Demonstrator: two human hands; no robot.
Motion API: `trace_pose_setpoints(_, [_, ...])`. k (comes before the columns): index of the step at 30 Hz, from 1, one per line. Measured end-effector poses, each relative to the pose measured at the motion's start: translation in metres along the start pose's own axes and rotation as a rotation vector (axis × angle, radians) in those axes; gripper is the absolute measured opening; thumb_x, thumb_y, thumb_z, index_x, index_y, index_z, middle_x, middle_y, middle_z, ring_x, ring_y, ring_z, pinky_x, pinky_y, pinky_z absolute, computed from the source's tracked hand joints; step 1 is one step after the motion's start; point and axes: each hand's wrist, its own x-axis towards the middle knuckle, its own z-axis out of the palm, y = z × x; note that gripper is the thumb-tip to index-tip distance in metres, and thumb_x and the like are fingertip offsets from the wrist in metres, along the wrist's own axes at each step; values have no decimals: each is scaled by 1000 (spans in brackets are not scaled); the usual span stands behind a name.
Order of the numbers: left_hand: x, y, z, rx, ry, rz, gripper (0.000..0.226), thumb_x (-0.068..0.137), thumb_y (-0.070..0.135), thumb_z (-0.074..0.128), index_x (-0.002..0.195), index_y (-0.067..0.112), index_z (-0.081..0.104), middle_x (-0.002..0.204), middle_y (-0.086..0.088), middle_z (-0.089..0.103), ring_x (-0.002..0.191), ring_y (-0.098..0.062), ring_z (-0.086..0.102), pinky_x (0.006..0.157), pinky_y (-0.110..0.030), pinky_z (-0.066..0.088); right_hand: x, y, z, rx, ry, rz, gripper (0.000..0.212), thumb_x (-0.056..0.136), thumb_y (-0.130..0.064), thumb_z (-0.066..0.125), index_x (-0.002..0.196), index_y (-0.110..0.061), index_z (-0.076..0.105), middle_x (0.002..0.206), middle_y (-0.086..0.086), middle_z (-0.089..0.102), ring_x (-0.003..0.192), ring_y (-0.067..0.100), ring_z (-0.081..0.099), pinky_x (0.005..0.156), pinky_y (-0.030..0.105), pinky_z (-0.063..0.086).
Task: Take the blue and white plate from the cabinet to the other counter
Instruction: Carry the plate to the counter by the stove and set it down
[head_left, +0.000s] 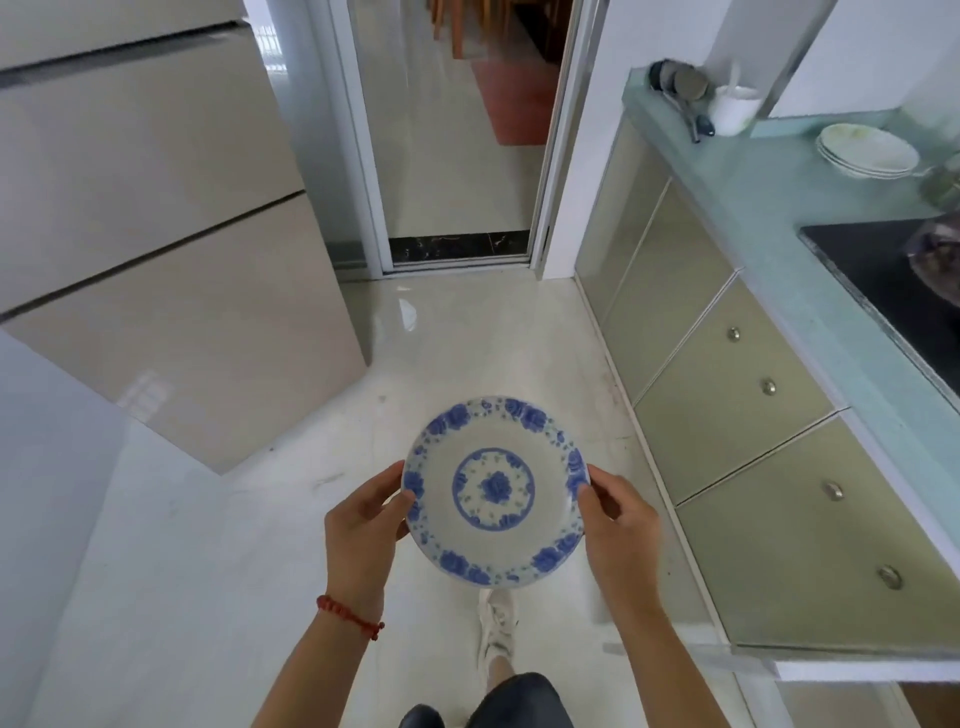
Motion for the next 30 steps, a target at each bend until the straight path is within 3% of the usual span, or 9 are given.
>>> trace_pose_setpoints(5, [65, 20, 31, -22, 36, 20, 31, 83, -1, 55, 88, 27, 69, 94, 3, 71, 84, -12, 68, 58, -21, 58, 79, -12, 25, -20, -47, -60, 17, 86, -7, 56, 98, -11, 68, 84, 1, 69, 79, 12, 65, 62, 7, 49])
trace_pose_setpoints(9, [106, 42, 55, -26, 65, 24, 32, 84, 0, 55, 85, 29, 68, 92, 3, 69, 86, -14, 66, 64, -29, 57, 134, -29, 39, -24, -69, -72, 16, 86, -8, 57, 97, -12, 67, 86, 1, 68, 79, 8, 64, 60, 3, 47])
trace_pose_setpoints(14, [164, 65, 83, -13, 72, 63, 29, 85, 2, 54, 91, 28, 66, 92, 5, 68, 83, -11, 65, 55, -17, 56, 204, -45, 61, -24, -82, -63, 17, 86, -8, 57, 97, -13, 67, 86, 1, 68, 80, 8, 64, 60, 4, 48])
trace_pose_setpoints(19, [238, 84, 98, 19, 55, 79, 24, 85, 4, 54, 99, 21, 65, 96, 0, 68, 81, -10, 67, 54, -14, 54, 267, -52, 98, -38, -67, -67, 14, 86, -9, 57, 95, -13, 67, 85, 3, 69, 79, 10, 64, 59, 6, 49])
trace_pose_setpoints(25, [349, 119, 117, 63, -23, 106, 33, 85, 4, 54, 83, 34, 67, 82, 15, 72, 73, -2, 68, 53, -13, 53, 353, -75, 156, -30, 5, -58, 15, 86, -9, 57, 97, -13, 67, 83, 0, 67, 79, 12, 64, 65, 21, 55])
trace_pose_setpoints(30, [434, 156, 131, 97, -89, 101, 31, 84, -1, 55, 89, 26, 68, 72, 25, 72, 71, -3, 69, 52, -11, 51, 415, -100, 196, -11, 38, -41, 14, 87, -12, 56, 93, -22, 64, 82, -5, 67, 78, 10, 64, 62, 13, 54])
